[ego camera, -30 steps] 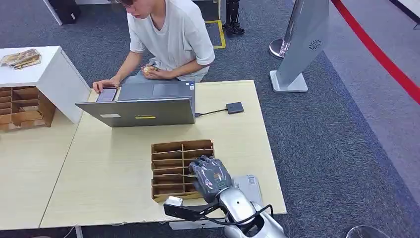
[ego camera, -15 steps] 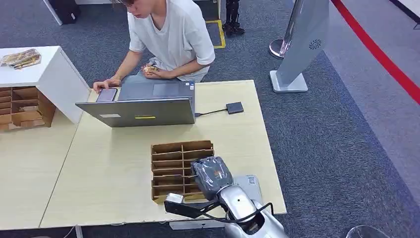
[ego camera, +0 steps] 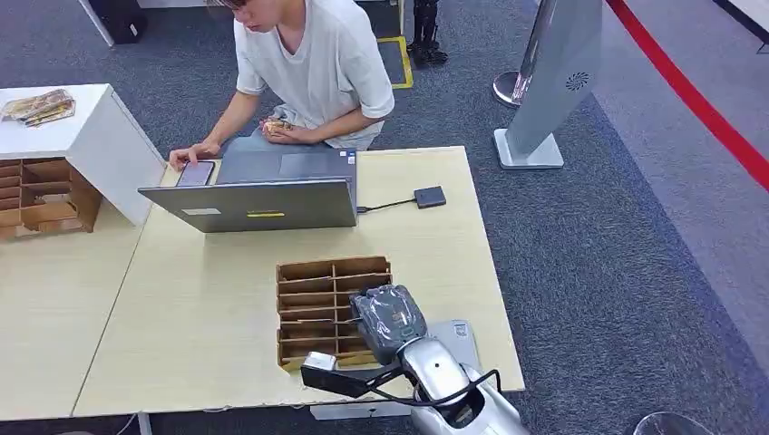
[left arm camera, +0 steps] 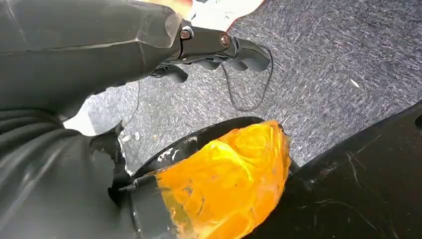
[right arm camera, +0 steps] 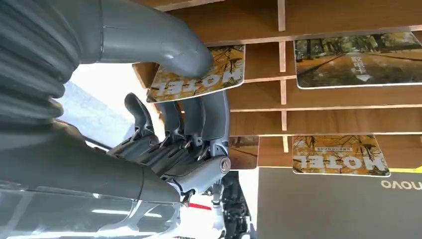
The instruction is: Pass the card to the sensor for recognition and then transmit it.
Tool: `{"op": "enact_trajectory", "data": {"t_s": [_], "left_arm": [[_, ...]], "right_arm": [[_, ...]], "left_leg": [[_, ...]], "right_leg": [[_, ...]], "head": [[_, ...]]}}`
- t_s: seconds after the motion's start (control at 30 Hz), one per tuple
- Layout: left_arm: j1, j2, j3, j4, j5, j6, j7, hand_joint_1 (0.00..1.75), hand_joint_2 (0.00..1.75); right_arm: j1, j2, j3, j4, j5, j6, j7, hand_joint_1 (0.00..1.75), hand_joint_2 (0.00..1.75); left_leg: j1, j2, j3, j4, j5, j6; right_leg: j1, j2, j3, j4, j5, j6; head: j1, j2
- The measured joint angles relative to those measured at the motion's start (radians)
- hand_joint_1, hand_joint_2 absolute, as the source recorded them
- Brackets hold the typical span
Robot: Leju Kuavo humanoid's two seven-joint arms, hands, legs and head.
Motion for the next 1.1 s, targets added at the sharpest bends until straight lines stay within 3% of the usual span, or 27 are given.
{"op": "enact_trajectory", "data": {"t_s": [0.77,1.1], "left_arm": [[0.003,0.0,0.011,0.0,0.0,0.006,-0.008,0.0,0.0],[0.011,0.0,0.04,0.0,0.011,0.02,-0.026,0.0,0.0]], "right_arm": [[0.0,-0.009,0.0,-0.134,0.03,-0.016,0.0,1.45,1.75],[0.006,-0.038,0.0,-0.281,0.052,-0.031,0.0,1.48,1.75]], "left_leg": [[0.0,0.0,0.0,0.0,0.0,0.0],[0.0,0.0,0.0,0.0,0.0,0.0]], "right_leg": [[0.0,0.0,0.0,0.0,0.0,0.0],[0.0,0.0,0.0,0.0,0.0,0.0]], "head": [[0.0,0.0],[0.0,0.0]]}}
